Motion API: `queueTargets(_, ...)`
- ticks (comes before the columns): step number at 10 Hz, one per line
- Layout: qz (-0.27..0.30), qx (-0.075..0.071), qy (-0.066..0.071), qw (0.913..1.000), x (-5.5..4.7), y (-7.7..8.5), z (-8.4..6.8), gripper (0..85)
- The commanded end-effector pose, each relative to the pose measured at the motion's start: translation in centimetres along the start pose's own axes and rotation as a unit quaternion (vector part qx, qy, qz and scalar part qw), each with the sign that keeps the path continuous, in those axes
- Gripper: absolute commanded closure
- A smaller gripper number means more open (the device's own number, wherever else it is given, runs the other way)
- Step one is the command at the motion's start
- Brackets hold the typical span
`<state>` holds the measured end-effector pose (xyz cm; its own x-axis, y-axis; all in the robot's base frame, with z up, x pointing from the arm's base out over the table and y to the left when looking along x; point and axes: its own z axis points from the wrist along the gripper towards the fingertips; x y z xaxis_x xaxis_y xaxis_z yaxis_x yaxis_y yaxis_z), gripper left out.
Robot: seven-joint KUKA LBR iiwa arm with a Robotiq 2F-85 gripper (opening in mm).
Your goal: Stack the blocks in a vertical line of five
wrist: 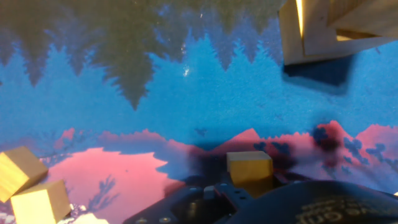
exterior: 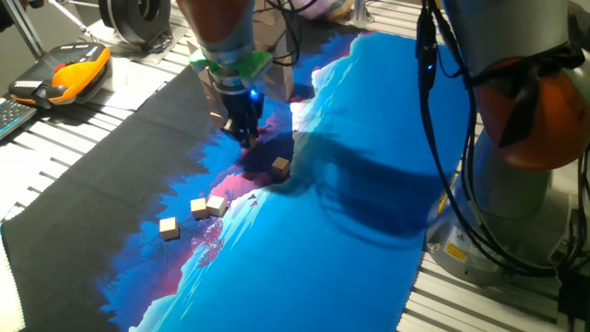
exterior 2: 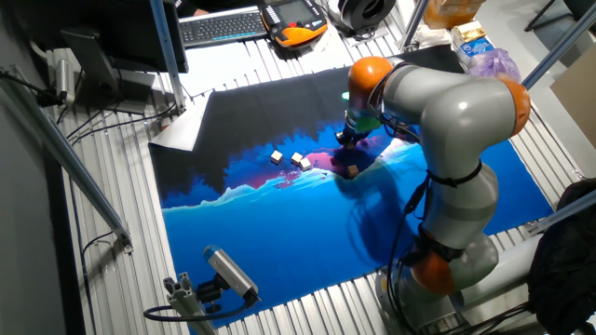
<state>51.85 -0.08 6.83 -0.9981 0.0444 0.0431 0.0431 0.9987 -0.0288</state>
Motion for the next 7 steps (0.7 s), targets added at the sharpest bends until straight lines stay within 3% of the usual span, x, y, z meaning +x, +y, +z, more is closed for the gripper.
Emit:
queueTargets(1, -0.005, -0.005, 0.014, 0.9999, 0.0, 0.0, 0.0, 85.0)
queueTargets(2, -0.013, -0.020, 0.031, 0.9992, 0.2, 0.0, -0.2, 85.0)
queueTargets(3, -0.013, -0.023, 0.043, 0.9987, 1.6, -0.1, -1.3, 85.0)
queueTargets(5, -0.009, -0.027, 0.049, 0.9984, 3.8, 0.5, -2.0, 85.0)
queueTargets(6, -0.002, -0.025, 0.042, 0.9988, 4.9, 1.2, -1.7, 85.0)
queueTargets(7, -0.003, -0.008, 0.035, 0.9993, 6.0, 1.8, -1.3, 85.0)
